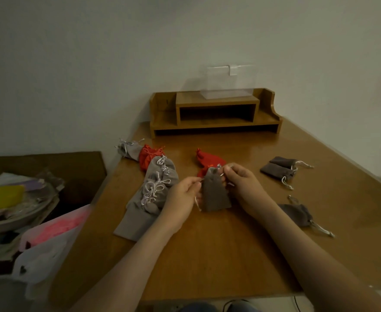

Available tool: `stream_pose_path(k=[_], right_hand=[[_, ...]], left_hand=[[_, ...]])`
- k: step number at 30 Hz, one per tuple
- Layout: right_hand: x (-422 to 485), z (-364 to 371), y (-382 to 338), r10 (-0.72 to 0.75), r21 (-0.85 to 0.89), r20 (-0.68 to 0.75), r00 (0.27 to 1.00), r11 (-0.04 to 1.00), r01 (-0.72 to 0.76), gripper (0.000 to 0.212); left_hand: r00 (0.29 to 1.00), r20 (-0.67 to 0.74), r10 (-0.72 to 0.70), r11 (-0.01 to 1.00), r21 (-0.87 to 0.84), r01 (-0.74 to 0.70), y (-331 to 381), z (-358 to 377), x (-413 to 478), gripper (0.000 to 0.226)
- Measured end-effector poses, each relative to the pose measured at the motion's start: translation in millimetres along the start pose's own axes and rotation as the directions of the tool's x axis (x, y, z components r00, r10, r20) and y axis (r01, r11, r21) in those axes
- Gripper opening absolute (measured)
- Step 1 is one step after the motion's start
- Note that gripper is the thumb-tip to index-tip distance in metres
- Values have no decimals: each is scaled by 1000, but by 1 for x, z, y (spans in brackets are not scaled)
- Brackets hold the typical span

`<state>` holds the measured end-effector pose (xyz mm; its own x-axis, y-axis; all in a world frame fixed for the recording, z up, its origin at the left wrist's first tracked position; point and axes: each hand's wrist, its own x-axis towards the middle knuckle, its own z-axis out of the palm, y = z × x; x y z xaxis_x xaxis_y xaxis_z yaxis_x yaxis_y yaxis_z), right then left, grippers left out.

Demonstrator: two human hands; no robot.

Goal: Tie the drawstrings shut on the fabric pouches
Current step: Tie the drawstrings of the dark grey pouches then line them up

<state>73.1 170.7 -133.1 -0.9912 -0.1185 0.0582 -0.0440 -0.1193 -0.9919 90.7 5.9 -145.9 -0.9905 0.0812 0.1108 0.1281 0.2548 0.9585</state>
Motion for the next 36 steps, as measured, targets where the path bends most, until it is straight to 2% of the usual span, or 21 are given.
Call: stream_pose_path(k=[4, 6, 7, 9, 10, 12, 14, 16, 18, 20, 22, 25, 27, 29, 32, 36], right_hand=[[-5, -6, -7, 7, 341, 31, 999, 940, -17, 27], [-6, -10, -9, 35, 477, 57, 998, 877, -58, 27], [-7, -11, -9, 35, 487, 57, 998, 871, -59, 28], [-8, -11, -8, 12, 439, 31, 999, 898, -24, 29], [-9, -10, -8, -1, 409, 23, 1000, 912, -9, 30], [-11, -8, -8, -39, 383, 48, 998, 923, 18, 31], [-12, -6, -8, -85, 358, 111, 990, 933, 40, 30], [-11, -5, -7, -78, 347, 159, 984, 938, 19, 29], [-10, -4, -5, -37, 351, 188, 981, 936, -32, 27], [-11, -3, -5, 9, 354, 224, 975, 931, -90, 19], [-13, -3, -7, 9, 347, 251, 968, 932, -99, 14], [-17, -1, -10, -39, 312, 281, 959, 949, -53, 13], [-18, 1, -11, -80, 294, 312, 947, 956, -16, 7], [-16, 3, -10, -113, 209, 304, 946, 977, 49, 14], [-14, 6, -11, -140, 60, 278, 950, 990, 128, 10], [-14, 6, -12, -88, 64, 349, 933, 995, 70, 13]], left_hand=[[980, -90, 179, 970, 183, -160, 9, 0, -11, 26], [979, -76, 188, 967, 187, -171, 10, -1, -11, 31], [985, -62, 162, 979, 134, -152, 10, 0, -12, 32], [997, -43, 67, 986, -148, -72, 16, -1, -15, 37], [1000, -18, 17, 940, -341, -22, 19, -2, -16, 40], [995, 94, -39, 756, -649, 91, 22, -7, -16, 37], [982, 181, -49, 613, -771, 173, 23, -12, -17, 35], [976, 211, -49, 492, -846, 207, 23, -15, -15, 39], [977, 205, -53, 441, -873, 207, 25, -16, -15, 34], [978, 201, -48, 464, -863, 200, 27, -15, -17, 27], [976, 206, -65, 529, -823, 209, 27, -13, -16, 17], [964, 221, -147, 585, -767, 264, 28, -10, -15, 24], [941, 265, -209, 589, -735, 337, 29, -8, -15, 17], [914, 319, -251, 619, -673, 405, 31, -6, -18, 9], [890, 371, -267, 673, -589, 447, 30, -5, -20, 11], [858, 457, -236, 674, -558, 483, 31, -3, -21, 20]])
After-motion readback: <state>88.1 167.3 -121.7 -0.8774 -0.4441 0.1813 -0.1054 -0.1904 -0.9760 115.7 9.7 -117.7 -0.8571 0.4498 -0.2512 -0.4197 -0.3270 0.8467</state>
